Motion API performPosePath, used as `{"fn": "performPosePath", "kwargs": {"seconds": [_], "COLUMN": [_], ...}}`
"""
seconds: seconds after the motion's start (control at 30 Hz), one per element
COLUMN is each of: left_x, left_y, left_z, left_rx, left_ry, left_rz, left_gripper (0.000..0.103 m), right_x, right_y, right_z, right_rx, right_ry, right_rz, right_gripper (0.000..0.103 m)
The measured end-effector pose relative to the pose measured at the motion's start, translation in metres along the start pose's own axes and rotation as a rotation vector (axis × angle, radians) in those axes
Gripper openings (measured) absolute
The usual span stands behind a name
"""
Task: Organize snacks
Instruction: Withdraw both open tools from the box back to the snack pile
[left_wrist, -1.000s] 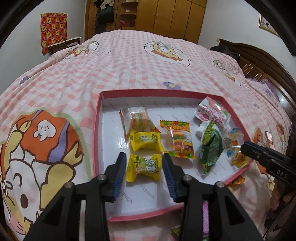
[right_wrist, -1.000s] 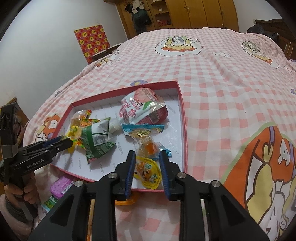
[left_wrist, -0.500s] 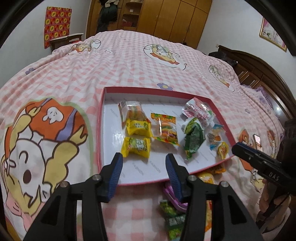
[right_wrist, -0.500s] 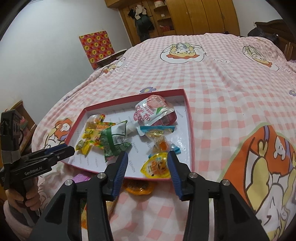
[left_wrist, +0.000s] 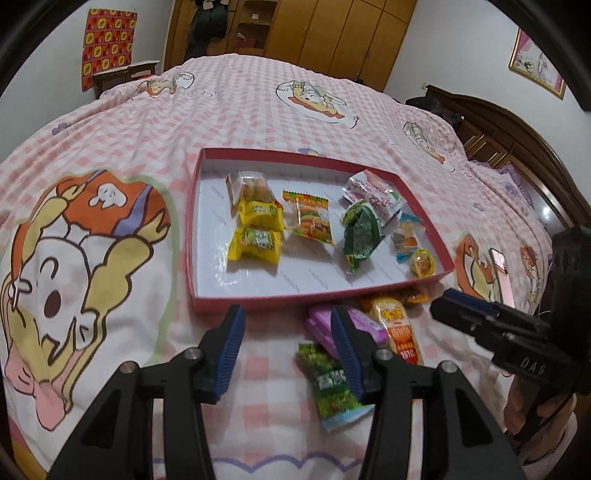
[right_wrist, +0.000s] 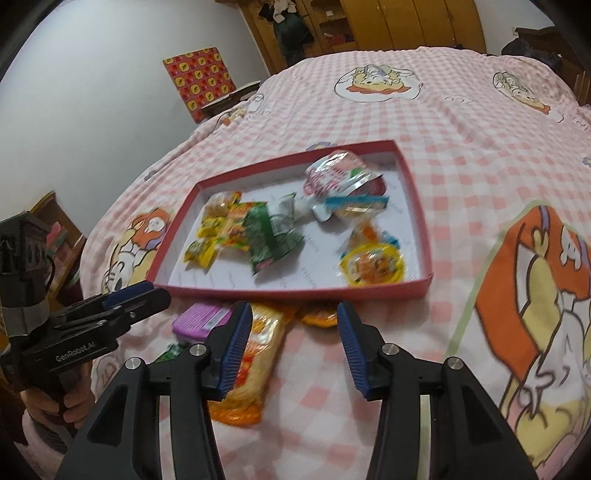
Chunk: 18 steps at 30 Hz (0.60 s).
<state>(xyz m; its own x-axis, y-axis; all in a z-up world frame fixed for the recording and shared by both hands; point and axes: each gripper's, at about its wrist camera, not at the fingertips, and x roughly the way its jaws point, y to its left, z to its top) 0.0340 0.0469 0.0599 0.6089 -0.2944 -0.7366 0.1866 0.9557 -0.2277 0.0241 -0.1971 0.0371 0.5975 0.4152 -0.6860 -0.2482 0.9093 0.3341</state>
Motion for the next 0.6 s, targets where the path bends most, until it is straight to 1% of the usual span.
{"fn": "performPosePath", "kwargs": {"seconds": [0.3, 0.47, 0.57, 0.6], "left_x": [-0.003, -0.002, -0.001, -0.001], "left_y": [0.009, 0.012, 0.013, 0.013], "left_z": [-0.007, -0.01, -0.012, -0.013], "left_rx": [-0.024, -0.03, -0.034, -0.035], "left_ry": [0.002, 0.011, 0.018, 0.02], "left_rz": [0.007, 0.008, 0.009, 0.009], "left_gripper": [0.051, 0.051, 0.051, 0.051], "right_x": [0.008, 0.021, 0.029, 0.03], "right_y": [0.029, 0.044, 0.047, 0.047], "right_z": [-0.015, -0.022, -0.025, -0.026], "right_rx": [-0.034, -0.079, -0.098, -0.101], "right_ry": [0.055, 0.078, 0.083, 0.082], "right_rz": [0.019, -0.024, -0.052, -0.049], "right_gripper": [0.057, 0.058, 0.058, 0.058]}}
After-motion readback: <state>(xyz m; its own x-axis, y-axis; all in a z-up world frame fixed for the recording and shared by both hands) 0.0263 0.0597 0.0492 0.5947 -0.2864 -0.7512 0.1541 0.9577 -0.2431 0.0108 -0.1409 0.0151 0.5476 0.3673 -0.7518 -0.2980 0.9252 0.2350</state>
